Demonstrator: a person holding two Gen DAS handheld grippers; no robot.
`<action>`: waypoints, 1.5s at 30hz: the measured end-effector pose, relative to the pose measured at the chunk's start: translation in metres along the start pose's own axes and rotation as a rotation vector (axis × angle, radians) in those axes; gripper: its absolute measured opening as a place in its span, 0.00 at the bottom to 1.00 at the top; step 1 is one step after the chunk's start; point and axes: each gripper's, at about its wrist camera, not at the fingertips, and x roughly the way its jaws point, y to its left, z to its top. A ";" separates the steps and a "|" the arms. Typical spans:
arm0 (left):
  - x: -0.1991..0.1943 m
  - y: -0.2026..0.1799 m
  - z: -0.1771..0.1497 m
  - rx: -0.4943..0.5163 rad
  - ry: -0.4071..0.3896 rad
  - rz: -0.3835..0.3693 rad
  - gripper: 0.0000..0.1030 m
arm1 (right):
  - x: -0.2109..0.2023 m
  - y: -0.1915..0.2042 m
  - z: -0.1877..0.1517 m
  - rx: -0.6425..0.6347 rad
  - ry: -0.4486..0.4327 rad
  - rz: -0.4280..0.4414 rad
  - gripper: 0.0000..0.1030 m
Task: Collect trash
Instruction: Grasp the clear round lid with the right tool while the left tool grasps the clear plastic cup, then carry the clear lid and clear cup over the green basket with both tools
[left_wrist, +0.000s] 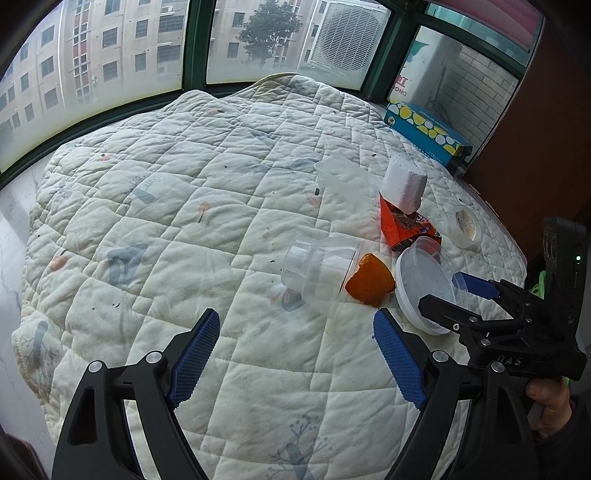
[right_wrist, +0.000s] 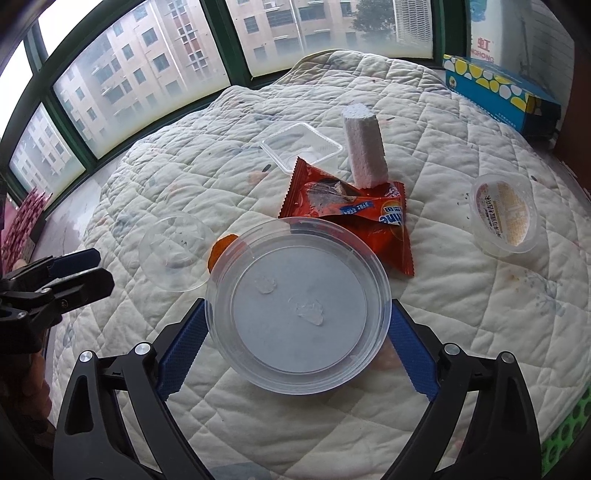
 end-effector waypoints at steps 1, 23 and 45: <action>0.004 -0.001 0.002 0.011 0.004 -0.011 0.80 | -0.004 -0.001 0.001 0.006 -0.007 0.006 0.90; 0.057 -0.015 0.029 0.114 0.049 -0.101 0.44 | -0.104 -0.031 -0.014 0.103 -0.141 -0.041 0.90; -0.036 -0.047 0.035 0.161 -0.104 -0.047 0.09 | -0.180 -0.065 -0.054 0.173 -0.259 -0.113 0.90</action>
